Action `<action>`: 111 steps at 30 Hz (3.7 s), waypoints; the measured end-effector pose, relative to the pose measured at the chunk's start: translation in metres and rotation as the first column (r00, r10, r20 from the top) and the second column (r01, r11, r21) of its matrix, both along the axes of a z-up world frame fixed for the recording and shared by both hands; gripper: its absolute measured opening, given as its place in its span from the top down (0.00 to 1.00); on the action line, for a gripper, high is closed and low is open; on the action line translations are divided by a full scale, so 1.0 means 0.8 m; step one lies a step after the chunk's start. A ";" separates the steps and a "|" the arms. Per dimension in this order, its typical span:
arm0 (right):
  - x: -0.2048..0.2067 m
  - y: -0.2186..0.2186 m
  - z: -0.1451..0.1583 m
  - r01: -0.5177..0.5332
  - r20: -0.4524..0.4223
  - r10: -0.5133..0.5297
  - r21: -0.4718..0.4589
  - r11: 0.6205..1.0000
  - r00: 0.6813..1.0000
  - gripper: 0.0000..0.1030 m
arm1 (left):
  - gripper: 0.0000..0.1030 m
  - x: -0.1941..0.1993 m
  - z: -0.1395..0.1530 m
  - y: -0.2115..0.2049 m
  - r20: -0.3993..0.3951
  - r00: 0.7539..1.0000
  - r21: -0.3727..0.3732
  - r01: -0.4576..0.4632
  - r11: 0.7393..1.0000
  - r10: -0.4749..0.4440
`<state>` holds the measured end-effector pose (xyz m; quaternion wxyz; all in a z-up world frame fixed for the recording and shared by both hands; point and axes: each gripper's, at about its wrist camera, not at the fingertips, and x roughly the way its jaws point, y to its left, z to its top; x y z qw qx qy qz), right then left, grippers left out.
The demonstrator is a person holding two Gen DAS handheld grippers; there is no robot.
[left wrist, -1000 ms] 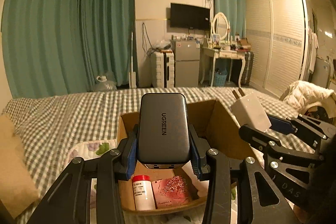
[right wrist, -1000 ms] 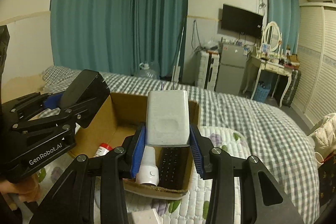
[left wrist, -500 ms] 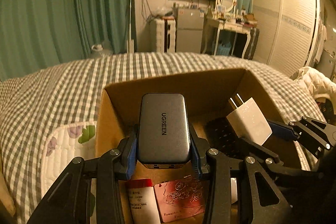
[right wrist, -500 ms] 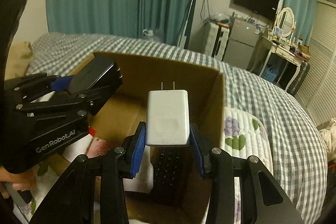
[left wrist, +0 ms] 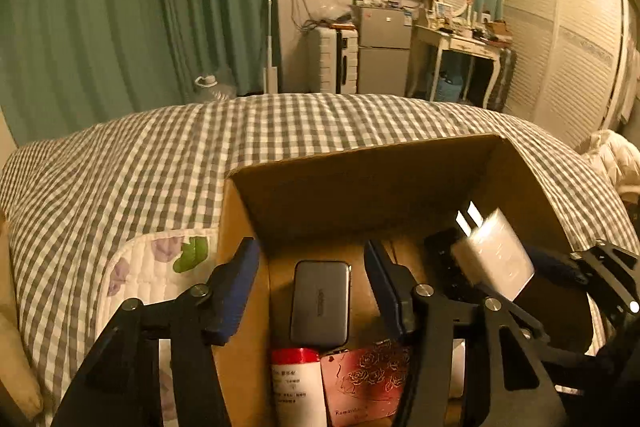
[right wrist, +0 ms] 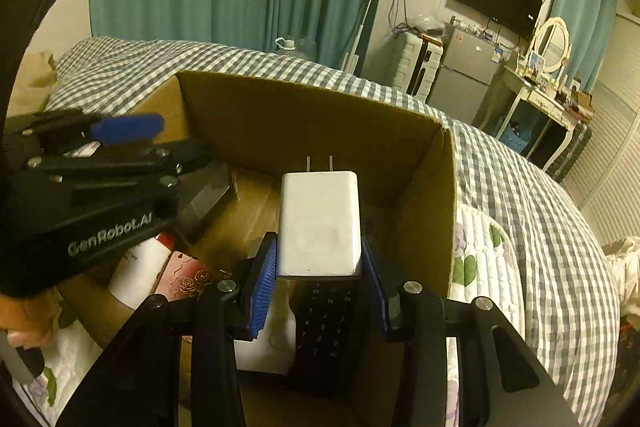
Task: Organize rigid objects
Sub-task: 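Carry power bank and white charger into the box and open both tools, then withdraw both tools from the box toward the earbud case and charger, then grasp the white earbud case with left tool while right tool grasps the other white charger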
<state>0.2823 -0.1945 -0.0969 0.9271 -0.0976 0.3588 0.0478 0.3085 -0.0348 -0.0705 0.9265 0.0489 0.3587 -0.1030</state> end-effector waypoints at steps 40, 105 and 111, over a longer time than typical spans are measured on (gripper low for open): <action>-0.245 0.008 0.202 0.105 0.411 -0.136 0.098 0.990 0.901 0.00 | 0.00 -0.254 0.215 0.084 0.423 0.902 -0.129 -0.040 0.991 0.092; -0.158 -0.022 -0.110 0.000 -0.086 0.004 0.050 0.999 0.996 0.00 | 0.00 -0.145 -0.134 0.002 -0.174 0.978 0.132 0.140 0.981 -0.116; -0.142 -0.015 -0.123 -0.023 -0.110 0.024 0.018 1.000 0.994 0.00 | 0.04 -0.132 -0.146 -0.009 -0.169 0.975 0.138 0.166 0.976 -0.142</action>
